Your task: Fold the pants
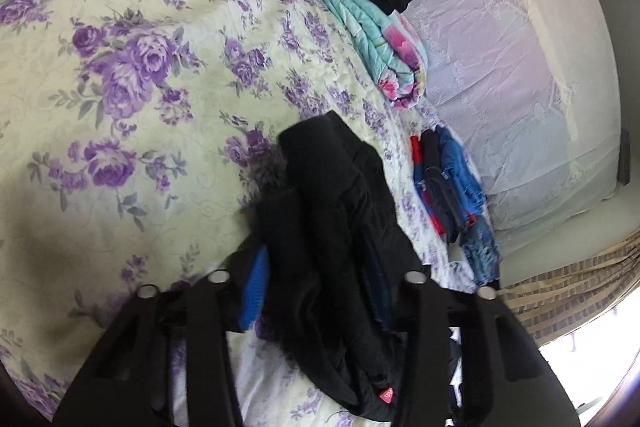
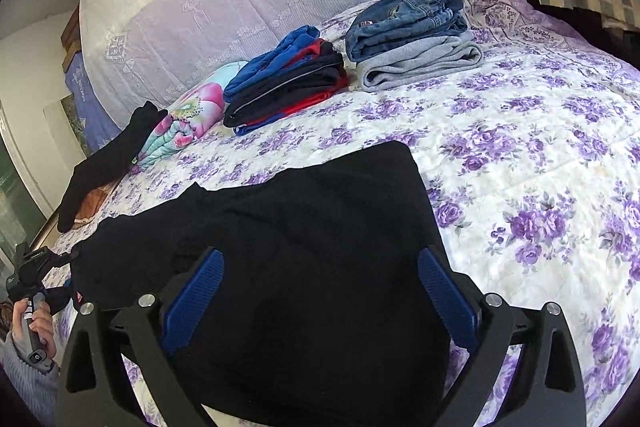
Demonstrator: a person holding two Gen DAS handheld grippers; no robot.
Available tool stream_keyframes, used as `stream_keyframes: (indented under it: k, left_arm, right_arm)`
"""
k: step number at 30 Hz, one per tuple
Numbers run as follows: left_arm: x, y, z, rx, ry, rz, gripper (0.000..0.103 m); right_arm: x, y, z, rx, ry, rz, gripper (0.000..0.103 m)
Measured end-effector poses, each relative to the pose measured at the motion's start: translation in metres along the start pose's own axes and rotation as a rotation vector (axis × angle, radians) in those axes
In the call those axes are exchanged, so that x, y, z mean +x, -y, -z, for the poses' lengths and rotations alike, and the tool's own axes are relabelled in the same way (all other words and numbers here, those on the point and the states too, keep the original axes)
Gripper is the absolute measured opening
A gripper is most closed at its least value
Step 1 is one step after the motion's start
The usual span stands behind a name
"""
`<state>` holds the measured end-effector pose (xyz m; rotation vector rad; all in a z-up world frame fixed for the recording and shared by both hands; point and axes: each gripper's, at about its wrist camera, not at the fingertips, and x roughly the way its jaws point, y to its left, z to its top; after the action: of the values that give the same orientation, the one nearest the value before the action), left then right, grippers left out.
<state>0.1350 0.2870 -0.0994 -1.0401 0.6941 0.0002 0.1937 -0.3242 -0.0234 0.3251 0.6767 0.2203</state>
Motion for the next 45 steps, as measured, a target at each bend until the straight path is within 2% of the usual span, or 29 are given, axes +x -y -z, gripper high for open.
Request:
stream_keyframes:
  k: [2, 3, 5, 9, 11, 16, 18, 19, 21, 23, 24, 28, 29, 30, 31, 33, 36, 38, 40, 43, 45]
  left_arm:
    - [-0.009, 0.004, 0.001, 0.007, 0.026, 0.022, 0.029]
    - [-0.013, 0.011, 0.002, 0.043, 0.043, 0.012, 0.027]
    - [-0.022, 0.037, 0.007, 0.167, 0.083, -0.02, 0.016]
    - [-0.025, 0.091, 0.022, 0.374, 0.092, -0.015, 0.014]
    - [-0.019, 0.104, 0.024, 0.406, 0.077, -0.02, 0.013]
    - [-0.02, 0.09, 0.019, 0.343, 0.104, -0.057, 0.013]
    - [-0.024, 0.082, 0.021, 0.343, 0.116, -0.086, 0.013]
    - [-0.023, 0.074, 0.019, 0.312, 0.113, -0.104, 0.014]
    - [-0.02, 0.056, 0.016, 0.234, 0.098, -0.107, 0.019]
    - [-0.016, 0.034, 0.014, 0.132, 0.08, -0.085, 0.043]
    - [-0.014, 0.03, 0.014, 0.112, 0.073, -0.079, 0.043]
    - [-0.001, 0.022, 0.013, 0.092, 0.035, -0.027, 0.043]
    - [0.004, 0.02, 0.01, 0.084, 0.025, -0.014, 0.041]
    - [0.006, 0.018, 0.008, 0.069, 0.017, 0.003, 0.035]
    - [0.008, 0.015, 0.006, 0.055, 0.013, 0.02, 0.023]
    - [0.007, 0.01, 0.003, 0.035, 0.012, 0.051, 0.02]
    - [0.002, 0.011, 0.007, 0.057, 0.021, 0.045, 0.019]
    - [-0.002, 0.016, 0.01, 0.097, 0.034, 0.042, 0.019]
    - [-0.008, 0.019, 0.011, 0.114, 0.047, 0.074, 0.019]
    - [-0.011, 0.021, 0.011, 0.124, 0.043, 0.089, 0.019]
    - [-0.011, 0.021, 0.01, 0.118, 0.04, 0.093, 0.019]
  right_arm:
    - [0.001, 0.002, 0.0, 0.01, -0.002, -0.012, 0.099]
    - [0.001, 0.002, 0.001, 0.017, -0.003, -0.016, 0.099]
    - [0.002, 0.005, 0.001, 0.033, -0.009, -0.027, 0.099]
    - [0.0, 0.01, 0.002, 0.063, 0.001, -0.057, 0.099]
    - [-0.001, 0.012, 0.002, 0.072, 0.003, -0.068, 0.099]
    - [-0.002, 0.017, 0.003, 0.1, 0.013, -0.1, 0.099]
    - [-0.001, 0.018, 0.004, 0.11, 0.01, -0.107, 0.099]
    - [-0.001, 0.018, 0.004, 0.111, 0.01, -0.109, 0.099]
    - [-0.002, 0.018, 0.004, 0.112, 0.014, -0.112, 0.099]
    - [-0.002, 0.019, 0.005, 0.115, 0.014, -0.115, 0.099]
    - [-0.002, 0.018, 0.005, 0.116, 0.014, -0.115, 0.099]
    - [-0.001, 0.018, 0.005, 0.114, 0.012, -0.11, 0.099]
    - [0.0, 0.018, 0.005, 0.114, 0.011, -0.11, 0.099]
    - [0.0, 0.019, 0.005, 0.112, 0.01, -0.108, 0.099]
    - [0.0, 0.019, 0.005, 0.112, 0.01, -0.107, 0.099]
    - [0.0, 0.019, 0.005, 0.111, 0.009, -0.106, 0.099]
    - [-0.002, 0.014, 0.001, 0.097, 0.002, -0.092, 0.099]
    - [-0.008, 0.001, -0.009, 0.063, 0.011, -0.158, 0.099]
    - [-0.006, -0.024, -0.025, 0.012, -0.019, -0.265, 0.099]
    - [0.029, -0.062, -0.05, 0.03, -0.18, -0.511, 0.099]
    - [0.062, -0.086, -0.063, 0.05, -0.282, -0.597, 0.099]
